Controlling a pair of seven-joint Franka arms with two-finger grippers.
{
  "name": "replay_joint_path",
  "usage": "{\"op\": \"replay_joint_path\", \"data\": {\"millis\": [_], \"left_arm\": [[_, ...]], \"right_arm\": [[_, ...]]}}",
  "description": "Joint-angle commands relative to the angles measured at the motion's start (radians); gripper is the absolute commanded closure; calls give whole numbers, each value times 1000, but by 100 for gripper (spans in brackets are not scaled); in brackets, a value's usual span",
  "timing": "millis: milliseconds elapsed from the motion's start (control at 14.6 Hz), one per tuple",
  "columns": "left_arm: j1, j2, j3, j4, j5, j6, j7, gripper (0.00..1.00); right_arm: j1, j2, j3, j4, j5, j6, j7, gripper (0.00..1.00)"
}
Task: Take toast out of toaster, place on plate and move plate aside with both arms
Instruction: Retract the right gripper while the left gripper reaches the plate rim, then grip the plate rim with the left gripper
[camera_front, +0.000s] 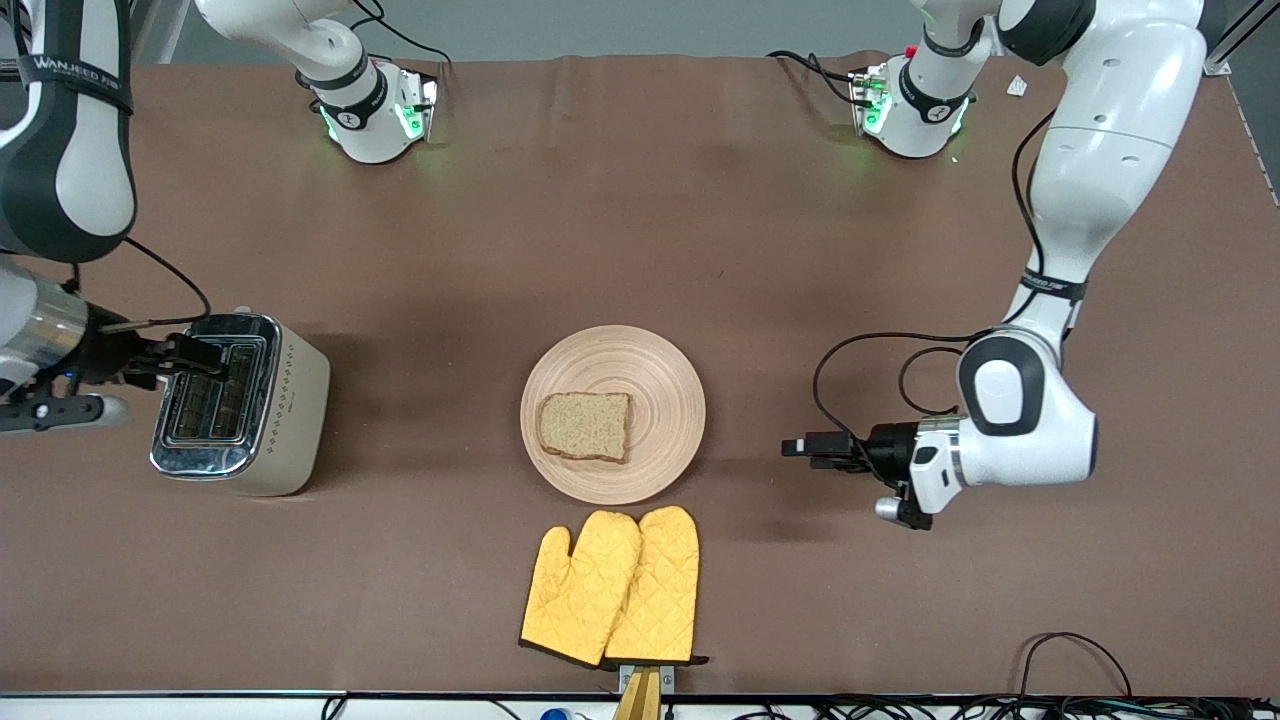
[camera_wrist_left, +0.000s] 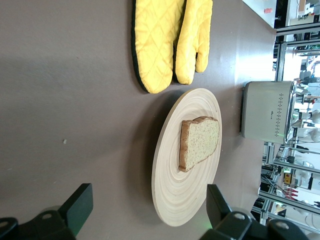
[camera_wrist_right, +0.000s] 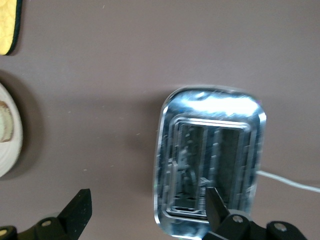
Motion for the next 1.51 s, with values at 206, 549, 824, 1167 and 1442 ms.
{"op": "replay_joint_path", "data": {"millis": [206,549,824,1167,1442], "left_arm": [[-73,85,-6,2,-125,39,123,23],[-118,147,-6,16,-202,40,212,38],[-160,162,-5,21,-203,86,212,47],[-187,179,-5,21,-203,115,209,75],[-199,179,-3,21,-200,118,197,100]], "right_arm": [[5,-6,-30,229,-92,-238,-37,0],[-97,-70,76,231,-98,-302,-49,0],[-446,-130,517,220,-219,-312,-39,0],[-532,-143,588,220,-219,-318,-40,0],[-543,-136,592,217,-218,-316,-40,0]]}}
